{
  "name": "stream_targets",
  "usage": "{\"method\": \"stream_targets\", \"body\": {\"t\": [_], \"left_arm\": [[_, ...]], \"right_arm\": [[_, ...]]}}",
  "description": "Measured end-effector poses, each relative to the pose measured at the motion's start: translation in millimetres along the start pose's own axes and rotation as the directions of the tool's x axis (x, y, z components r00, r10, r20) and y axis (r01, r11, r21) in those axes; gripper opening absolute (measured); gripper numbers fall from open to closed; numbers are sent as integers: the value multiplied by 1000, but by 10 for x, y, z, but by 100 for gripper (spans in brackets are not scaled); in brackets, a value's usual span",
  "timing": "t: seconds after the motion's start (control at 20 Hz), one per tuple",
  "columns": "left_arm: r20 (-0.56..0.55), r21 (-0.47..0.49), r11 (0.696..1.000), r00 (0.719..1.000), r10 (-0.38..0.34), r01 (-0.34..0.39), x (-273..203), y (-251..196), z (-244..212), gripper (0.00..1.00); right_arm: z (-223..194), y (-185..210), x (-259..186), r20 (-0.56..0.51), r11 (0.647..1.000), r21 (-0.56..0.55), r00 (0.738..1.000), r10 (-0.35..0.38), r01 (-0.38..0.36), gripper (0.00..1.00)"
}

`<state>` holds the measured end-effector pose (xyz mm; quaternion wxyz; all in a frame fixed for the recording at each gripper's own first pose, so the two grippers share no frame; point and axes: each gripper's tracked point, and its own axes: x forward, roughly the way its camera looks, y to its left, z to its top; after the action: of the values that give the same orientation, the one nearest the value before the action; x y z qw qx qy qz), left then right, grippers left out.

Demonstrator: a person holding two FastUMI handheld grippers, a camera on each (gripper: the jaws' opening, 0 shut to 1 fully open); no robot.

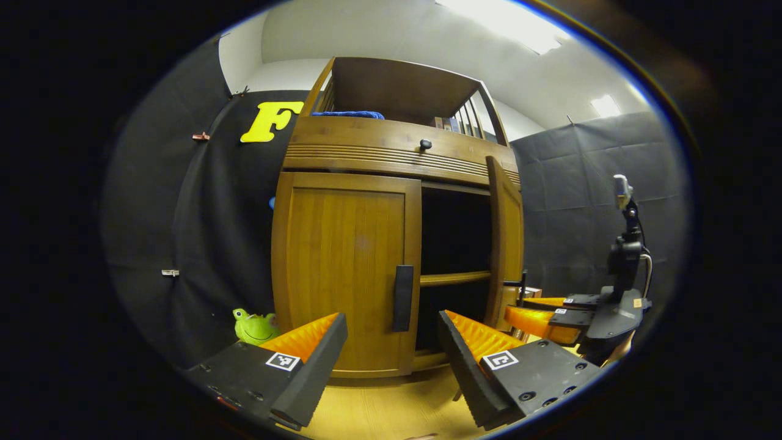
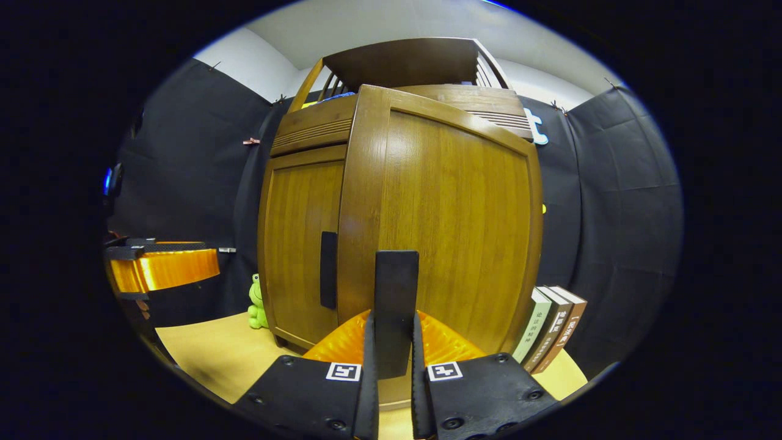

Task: Open the right door of the double-door shoe cabinet with the right hand, and open the left door with the left hand.

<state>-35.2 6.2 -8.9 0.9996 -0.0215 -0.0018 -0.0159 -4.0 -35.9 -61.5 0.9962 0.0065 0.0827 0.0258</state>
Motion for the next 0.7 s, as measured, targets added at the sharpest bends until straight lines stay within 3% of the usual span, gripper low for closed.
{"method": "stream_targets", "body": {"t": [0.4, 0.45, 0.6, 0.7], "left_arm": [[-1, -3, 997, 997, -72, 72, 124, -312, -79, 93], [-5, 0, 997, 997, -83, 83, 138, -353, -107, 93], [-9, -2, 995, 995, -103, 103, 200, -440, -128, 93], [-10, -4, 994, 994, -105, 105, 234, -463, -135, 93]], "right_arm": [[38, -346, -481, -29, 998, 35, 998, -59, 60, 24], [47, -396, -533, -33, 997, 36, 997, -71, 72, 21], [54, -535, -673, -42, 993, 29, 993, -109, 110, 27], [56, -624, -744, -48, 991, 29, 990, -133, 134, 23]]}}
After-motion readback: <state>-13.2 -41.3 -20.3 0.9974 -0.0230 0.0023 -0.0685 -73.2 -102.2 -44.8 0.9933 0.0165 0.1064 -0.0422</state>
